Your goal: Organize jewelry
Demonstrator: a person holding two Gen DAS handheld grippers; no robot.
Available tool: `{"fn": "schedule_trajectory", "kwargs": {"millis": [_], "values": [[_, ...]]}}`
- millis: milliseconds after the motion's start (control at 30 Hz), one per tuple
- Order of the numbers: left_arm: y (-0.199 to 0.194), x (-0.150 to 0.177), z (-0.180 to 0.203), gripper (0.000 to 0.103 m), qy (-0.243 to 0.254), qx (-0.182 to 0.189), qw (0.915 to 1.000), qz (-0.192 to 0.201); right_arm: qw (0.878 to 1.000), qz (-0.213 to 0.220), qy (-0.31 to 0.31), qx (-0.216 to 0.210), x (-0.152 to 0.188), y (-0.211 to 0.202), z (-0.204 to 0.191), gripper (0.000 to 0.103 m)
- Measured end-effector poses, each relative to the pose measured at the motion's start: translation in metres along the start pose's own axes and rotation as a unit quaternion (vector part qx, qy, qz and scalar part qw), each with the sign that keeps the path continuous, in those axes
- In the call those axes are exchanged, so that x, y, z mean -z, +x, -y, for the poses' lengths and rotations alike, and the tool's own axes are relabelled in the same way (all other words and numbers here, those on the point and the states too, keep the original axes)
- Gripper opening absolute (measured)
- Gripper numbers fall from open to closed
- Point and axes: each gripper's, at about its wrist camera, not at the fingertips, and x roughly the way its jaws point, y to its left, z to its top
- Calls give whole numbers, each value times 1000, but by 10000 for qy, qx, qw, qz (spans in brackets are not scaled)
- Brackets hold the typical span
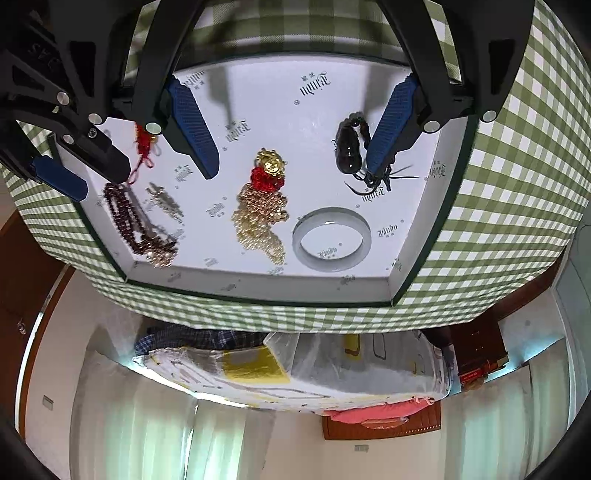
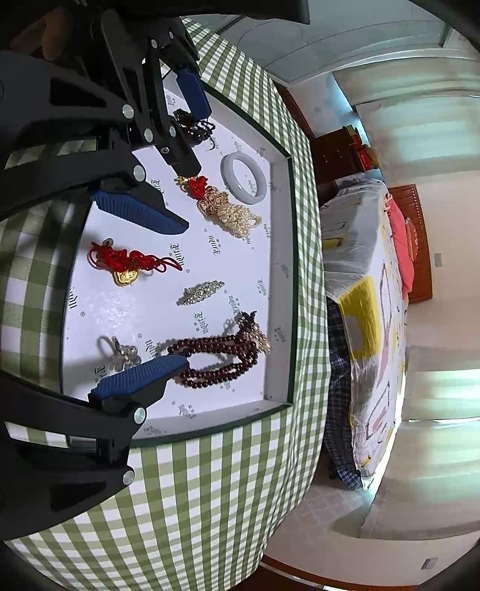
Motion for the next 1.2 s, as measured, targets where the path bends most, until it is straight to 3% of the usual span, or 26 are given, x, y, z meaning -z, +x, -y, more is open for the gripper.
{"fn": "schedule_trajectory", "kwargs": {"millis": [200,333,500,667,767,1200], "values": [[-34,4,3,79,46,50,9997,251,9999,105,24,22,8,-25,-2,67],[-61,14,3,79,118,19,9992,377,9998,203,-14,48,17,-52,-5,74],[-102,28,-1,82,-16,-83,9986,529,9996,271,34,32,27,-90,-9,75],[-151,39,-4,83,-111,-29,9969,779,9984,558,-19,66,31,-143,-17,82],[-181,44,-4,84,-104,-183,9955,929,9972,740,-61,91,31,-172,-21,86],[-276,63,-9,84,-159,-437,9886,1431,9914,1288,-211,28,38,-267,-32,88]]}}
